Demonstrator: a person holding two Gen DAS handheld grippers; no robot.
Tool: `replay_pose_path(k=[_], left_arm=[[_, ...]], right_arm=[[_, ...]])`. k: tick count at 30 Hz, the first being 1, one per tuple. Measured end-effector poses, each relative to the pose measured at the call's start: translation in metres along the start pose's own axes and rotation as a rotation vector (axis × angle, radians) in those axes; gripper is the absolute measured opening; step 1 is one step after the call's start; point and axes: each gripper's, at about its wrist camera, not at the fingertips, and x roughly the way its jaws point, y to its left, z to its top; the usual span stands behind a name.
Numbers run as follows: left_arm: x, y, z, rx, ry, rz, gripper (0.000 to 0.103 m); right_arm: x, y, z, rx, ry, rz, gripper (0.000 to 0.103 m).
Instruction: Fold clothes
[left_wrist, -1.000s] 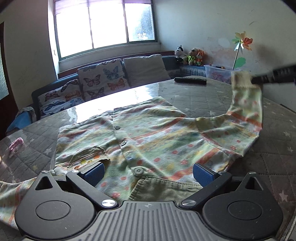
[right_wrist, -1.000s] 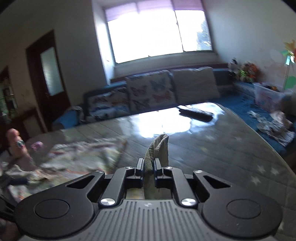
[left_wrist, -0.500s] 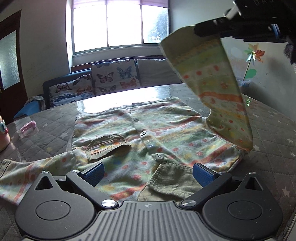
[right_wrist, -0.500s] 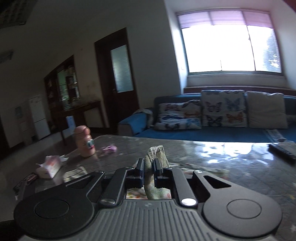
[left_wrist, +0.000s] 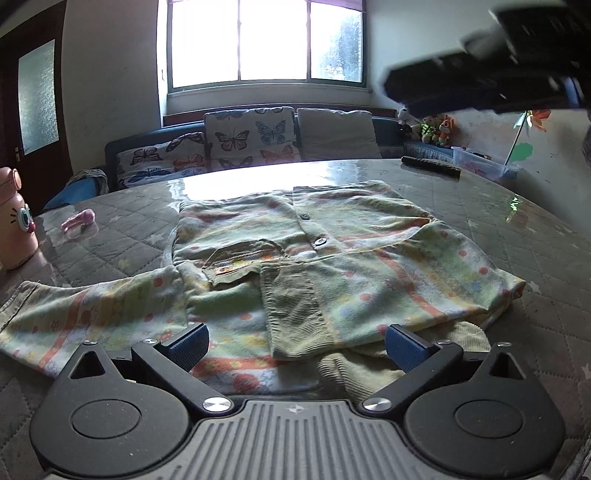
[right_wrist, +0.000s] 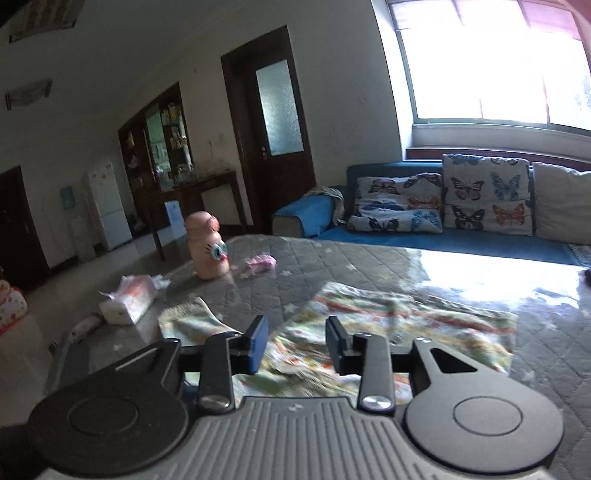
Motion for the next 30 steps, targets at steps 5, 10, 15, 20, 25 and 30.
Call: replay_pose_path(k=[5, 10, 15, 20, 25, 30], left_arm=[[-0.006, 0.006, 0.001, -0.016, -0.013, 0.021, 0.103], [-0.008, 0.007, 0.007, -0.028, -0.03, 0.027, 0.091], [-0.008, 0.003, 0.016, -0.021, -0.045, 0.014, 0.078], [0.0, -0.003, 0.02, -0.003, -0.034, -0.008, 0.064], [0.011, -0.009, 0.022, 0.001, -0.015, -0.029, 0.052], [0.02, -0.008, 0.022, 0.006, -0.001, -0.032, 0.048]], right_arm=[[-0.004, -0.014, -0.019, -0.012, 0.063, -0.057, 0.036], [-0.002, -0.045, -0.065, 0.067, 0.171, -0.123, 0.036], [0.0, -0.065, -0.095, 0.134, 0.22, -0.161, 0.034], [-0.002, -0.068, -0.083, 0.112, 0.18, -0.171, 0.034], [0.026, -0.068, -0.059, 0.066, 0.132, -0.176, 0.034], [0.053, -0.078, -0.06, 0.052, 0.163, -0.225, 0.033]])
